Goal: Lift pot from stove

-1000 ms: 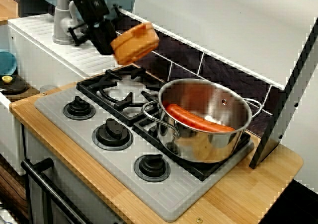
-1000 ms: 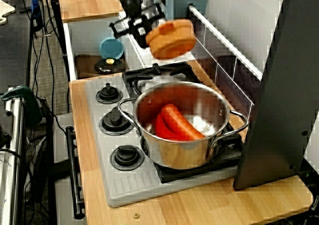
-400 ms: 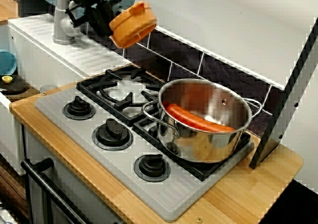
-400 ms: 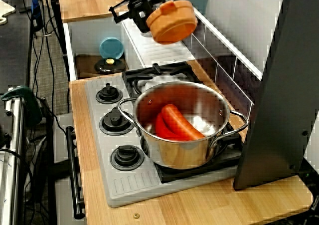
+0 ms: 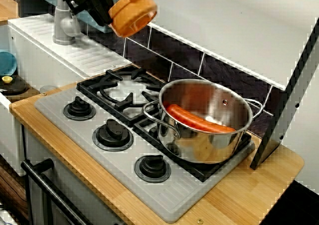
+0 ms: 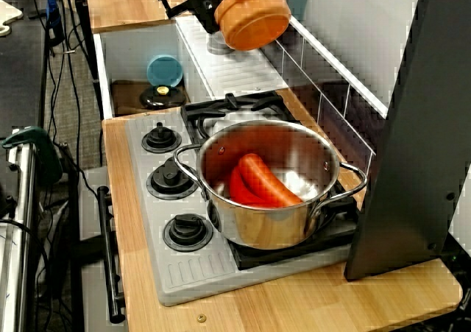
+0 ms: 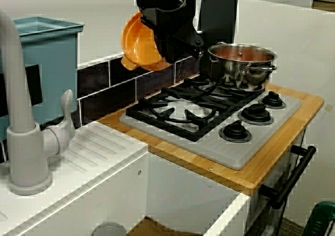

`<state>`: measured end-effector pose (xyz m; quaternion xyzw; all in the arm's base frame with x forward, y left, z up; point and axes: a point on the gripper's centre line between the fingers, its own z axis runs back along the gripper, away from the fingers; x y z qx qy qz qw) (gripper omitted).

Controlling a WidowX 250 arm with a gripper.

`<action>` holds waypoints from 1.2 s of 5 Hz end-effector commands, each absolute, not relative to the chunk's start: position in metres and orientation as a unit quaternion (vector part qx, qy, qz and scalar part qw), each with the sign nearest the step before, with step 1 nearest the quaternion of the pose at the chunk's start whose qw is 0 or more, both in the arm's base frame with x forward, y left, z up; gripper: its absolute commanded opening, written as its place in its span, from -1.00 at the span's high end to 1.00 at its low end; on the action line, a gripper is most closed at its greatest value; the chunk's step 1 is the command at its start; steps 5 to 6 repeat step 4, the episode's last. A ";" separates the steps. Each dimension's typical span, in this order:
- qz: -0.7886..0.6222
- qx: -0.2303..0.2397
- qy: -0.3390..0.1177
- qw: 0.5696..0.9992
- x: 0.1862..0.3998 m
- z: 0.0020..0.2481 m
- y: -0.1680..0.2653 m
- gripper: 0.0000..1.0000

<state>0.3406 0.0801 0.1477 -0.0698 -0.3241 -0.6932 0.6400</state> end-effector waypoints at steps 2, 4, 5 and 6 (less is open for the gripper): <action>-0.700 0.100 -0.331 0.625 0.340 0.183 0.075 1.00; -0.701 0.103 -0.343 0.617 0.335 0.202 0.071 1.00; -0.701 0.103 -0.343 0.617 0.335 0.202 0.071 1.00; -0.701 0.103 -0.343 0.617 0.335 0.202 0.071 1.00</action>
